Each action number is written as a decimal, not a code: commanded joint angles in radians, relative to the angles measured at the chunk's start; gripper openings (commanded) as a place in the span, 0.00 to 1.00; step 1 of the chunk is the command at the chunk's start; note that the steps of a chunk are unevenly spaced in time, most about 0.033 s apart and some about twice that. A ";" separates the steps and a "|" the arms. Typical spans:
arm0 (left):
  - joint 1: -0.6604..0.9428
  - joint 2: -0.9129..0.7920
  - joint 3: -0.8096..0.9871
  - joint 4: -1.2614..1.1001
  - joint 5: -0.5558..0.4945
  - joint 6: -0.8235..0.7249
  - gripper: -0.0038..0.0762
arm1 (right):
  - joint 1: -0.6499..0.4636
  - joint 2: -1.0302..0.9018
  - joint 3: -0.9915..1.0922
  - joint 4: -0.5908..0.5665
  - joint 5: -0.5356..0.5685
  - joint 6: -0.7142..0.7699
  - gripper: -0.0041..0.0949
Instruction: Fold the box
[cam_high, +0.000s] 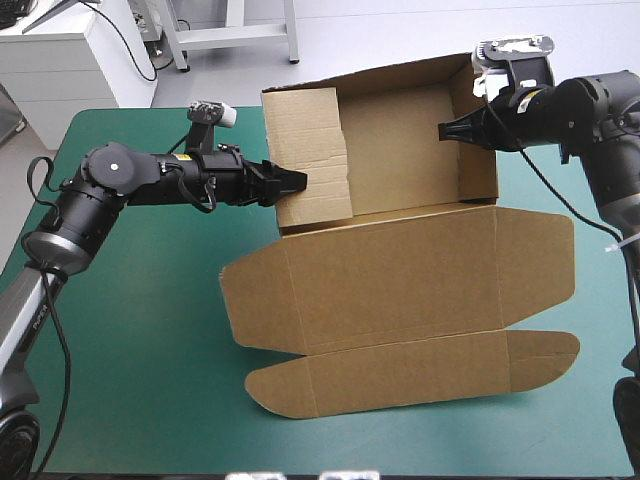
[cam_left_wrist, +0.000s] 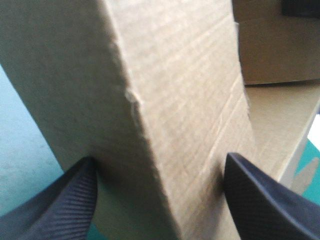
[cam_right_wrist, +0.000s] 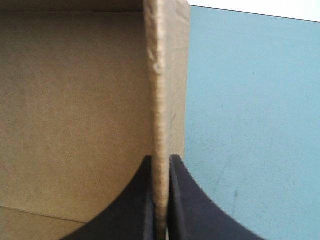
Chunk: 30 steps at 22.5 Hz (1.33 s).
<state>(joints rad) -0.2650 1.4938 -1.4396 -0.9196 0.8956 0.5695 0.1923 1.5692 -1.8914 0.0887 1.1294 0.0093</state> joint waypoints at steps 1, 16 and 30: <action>-0.071 -0.035 -0.127 0.172 -0.063 -0.166 0.61 | 0.005 -0.043 -0.028 0.058 -0.078 0.028 0.03; -0.162 0.171 -0.496 0.576 0.137 -0.579 0.38 | 0.005 -0.022 -0.028 0.155 -0.086 0.009 0.03; -0.162 0.238 -0.501 0.595 0.190 -0.520 0.04 | 0.005 0.077 -0.028 0.135 0.082 -0.048 0.03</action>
<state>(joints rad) -0.4116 1.7507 -1.9020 -0.2259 1.1327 0.0000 0.1889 1.6464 -1.8924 0.1528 1.1808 0.0000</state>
